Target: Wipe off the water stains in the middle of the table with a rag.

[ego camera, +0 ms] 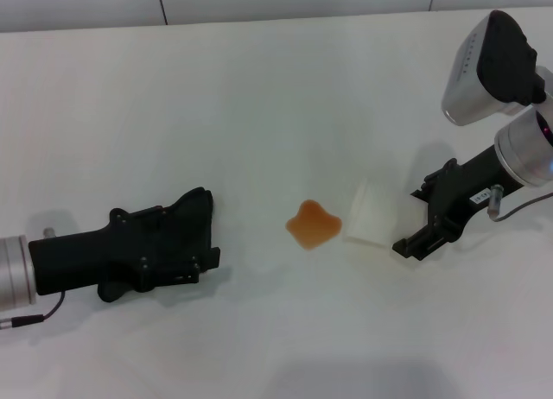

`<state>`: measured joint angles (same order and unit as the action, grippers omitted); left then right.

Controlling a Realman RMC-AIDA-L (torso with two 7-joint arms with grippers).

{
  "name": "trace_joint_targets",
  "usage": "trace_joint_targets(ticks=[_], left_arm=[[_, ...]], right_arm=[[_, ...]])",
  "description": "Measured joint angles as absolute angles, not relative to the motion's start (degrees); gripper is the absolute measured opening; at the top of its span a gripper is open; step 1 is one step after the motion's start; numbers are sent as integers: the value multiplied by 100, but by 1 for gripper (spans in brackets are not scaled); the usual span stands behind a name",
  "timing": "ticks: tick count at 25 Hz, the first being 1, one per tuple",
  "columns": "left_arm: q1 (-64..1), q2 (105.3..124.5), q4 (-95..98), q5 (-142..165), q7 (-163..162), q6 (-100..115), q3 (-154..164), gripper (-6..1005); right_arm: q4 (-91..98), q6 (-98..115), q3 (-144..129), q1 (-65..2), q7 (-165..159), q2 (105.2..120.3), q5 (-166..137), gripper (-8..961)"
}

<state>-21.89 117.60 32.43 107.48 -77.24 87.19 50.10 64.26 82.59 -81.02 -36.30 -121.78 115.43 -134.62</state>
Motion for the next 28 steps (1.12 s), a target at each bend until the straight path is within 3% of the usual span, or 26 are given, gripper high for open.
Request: trace_joint_targets(ticks=[28], left_arm=[[-2242, 11760, 3236, 10748, -7725, 8656, 4999, 859]], right_arm=[[6397, 8018, -8283, -3717, -12206, 11549, -13477, 827]])
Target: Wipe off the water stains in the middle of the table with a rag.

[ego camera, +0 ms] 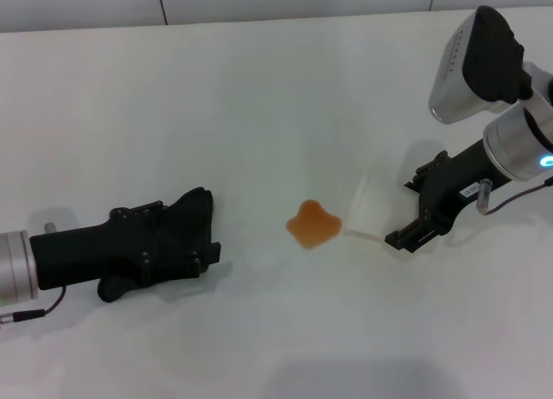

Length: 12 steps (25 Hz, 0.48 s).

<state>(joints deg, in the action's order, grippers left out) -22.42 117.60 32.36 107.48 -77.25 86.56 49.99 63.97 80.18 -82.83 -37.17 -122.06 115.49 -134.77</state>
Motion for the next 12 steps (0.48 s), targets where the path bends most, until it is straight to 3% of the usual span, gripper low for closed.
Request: trace_joint_targets(ticks=[9, 12], left_arm=[[-2248, 11760, 3255, 10748, -7725, 8656, 5001, 858], [-2250, 11760, 3258, 10748, -7725, 8657, 4997, 857]], right_arm=[[6393, 8053, -8321, -3727, -12208, 11549, -13479, 808], [6399, 8063, -8324, -3726, -12208, 11548, -13468, 734]])
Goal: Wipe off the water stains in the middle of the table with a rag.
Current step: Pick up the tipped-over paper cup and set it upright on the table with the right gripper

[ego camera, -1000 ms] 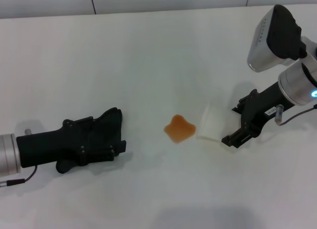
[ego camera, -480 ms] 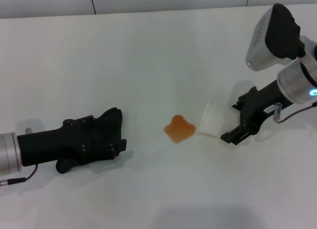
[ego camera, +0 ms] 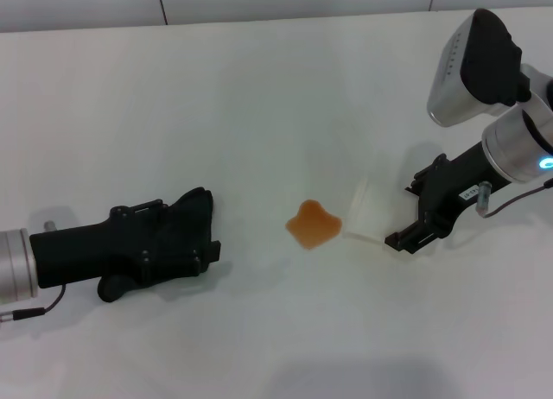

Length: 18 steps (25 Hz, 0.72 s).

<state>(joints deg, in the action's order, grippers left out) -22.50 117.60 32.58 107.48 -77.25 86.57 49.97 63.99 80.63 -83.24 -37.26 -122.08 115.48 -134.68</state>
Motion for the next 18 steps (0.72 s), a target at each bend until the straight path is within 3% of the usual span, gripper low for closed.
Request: trace_joint_targets(ticks=[18], left_arm=[[-2250, 11760, 3261, 10748, -7725, 8657, 4989, 855]], right_arm=[[6437, 8109, -8331, -3726, -12214, 11549, -13458, 733]])
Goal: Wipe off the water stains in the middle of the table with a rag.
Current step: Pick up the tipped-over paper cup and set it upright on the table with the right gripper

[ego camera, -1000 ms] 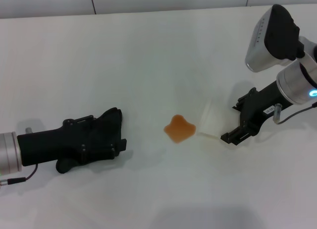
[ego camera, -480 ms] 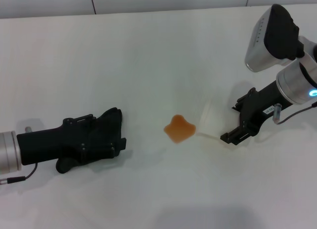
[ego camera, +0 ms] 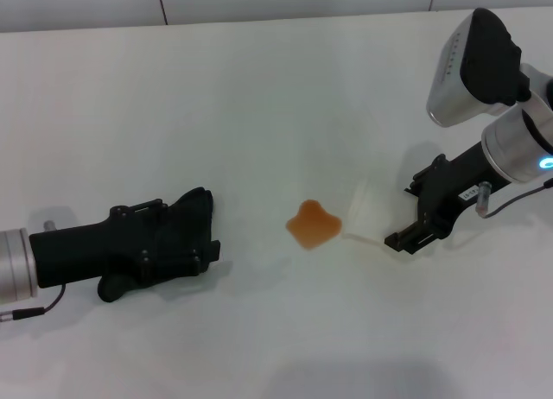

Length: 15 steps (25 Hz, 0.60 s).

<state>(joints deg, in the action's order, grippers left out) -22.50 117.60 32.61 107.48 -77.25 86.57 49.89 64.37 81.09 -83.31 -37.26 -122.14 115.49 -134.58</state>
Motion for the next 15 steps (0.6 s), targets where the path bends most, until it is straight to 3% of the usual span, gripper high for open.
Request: trace_joint_targets(ticks=[9, 15], left_arm=[[-2248, 11759, 3259, 10748, -7725, 8654, 4983, 854], [-2240, 11752, 3243, 10748, -7725, 8649, 4991, 854]], right_arm=[[6729, 8179, -8279, -3686, -12217, 11538, -13355, 703], [7618, 8207, -7896, -3309, -12041, 11523, -12905, 635]])
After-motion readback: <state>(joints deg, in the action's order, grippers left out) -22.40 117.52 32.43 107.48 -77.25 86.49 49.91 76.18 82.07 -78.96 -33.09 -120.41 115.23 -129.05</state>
